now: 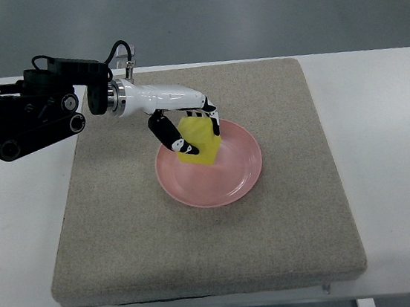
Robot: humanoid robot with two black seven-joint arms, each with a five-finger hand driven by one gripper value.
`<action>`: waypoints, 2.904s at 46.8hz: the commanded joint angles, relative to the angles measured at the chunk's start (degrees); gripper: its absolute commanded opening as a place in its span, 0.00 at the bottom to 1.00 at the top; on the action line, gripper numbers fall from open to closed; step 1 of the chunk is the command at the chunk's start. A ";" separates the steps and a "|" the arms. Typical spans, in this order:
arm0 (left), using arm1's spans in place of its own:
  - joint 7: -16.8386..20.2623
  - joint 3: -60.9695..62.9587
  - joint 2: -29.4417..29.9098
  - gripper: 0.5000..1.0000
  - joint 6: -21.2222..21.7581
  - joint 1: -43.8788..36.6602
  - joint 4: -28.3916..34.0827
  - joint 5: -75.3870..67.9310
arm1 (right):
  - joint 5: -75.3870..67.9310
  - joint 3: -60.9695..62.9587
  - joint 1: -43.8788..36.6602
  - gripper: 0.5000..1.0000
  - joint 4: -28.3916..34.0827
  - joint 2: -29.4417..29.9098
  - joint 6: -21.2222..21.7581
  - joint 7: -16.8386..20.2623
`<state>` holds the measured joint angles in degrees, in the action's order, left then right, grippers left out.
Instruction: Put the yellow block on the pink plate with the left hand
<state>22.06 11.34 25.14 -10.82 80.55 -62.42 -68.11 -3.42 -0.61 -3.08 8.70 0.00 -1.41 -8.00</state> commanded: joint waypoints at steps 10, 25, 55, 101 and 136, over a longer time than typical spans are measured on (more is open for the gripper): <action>0.00 0.18 -2.73 0.00 0.36 -1.63 1.25 -0.45 | 0.00 0.00 0.01 0.85 0.00 0.00 0.00 0.00; -0.08 0.00 -4.84 0.00 0.45 -2.95 4.59 -0.53 | 0.00 0.00 0.01 0.85 0.00 0.00 0.00 0.00; -0.08 -0.35 -4.49 0.79 2.30 -3.39 4.42 -0.36 | 0.00 0.00 0.01 0.85 0.00 0.00 0.00 0.00; -0.08 -2.99 0.52 0.76 9.15 -6.37 26.82 2.89 | 0.00 -0.09 0.01 0.85 0.00 0.00 0.00 0.00; -4.04 -10.37 -9.67 0.77 12.05 -15.34 45.64 31.00 | 0.00 0.00 0.01 0.85 0.00 0.00 0.00 0.00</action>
<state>18.12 1.09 15.55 1.43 65.63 -17.04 -42.32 -3.43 -0.61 -3.07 8.70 0.00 -1.41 -8.00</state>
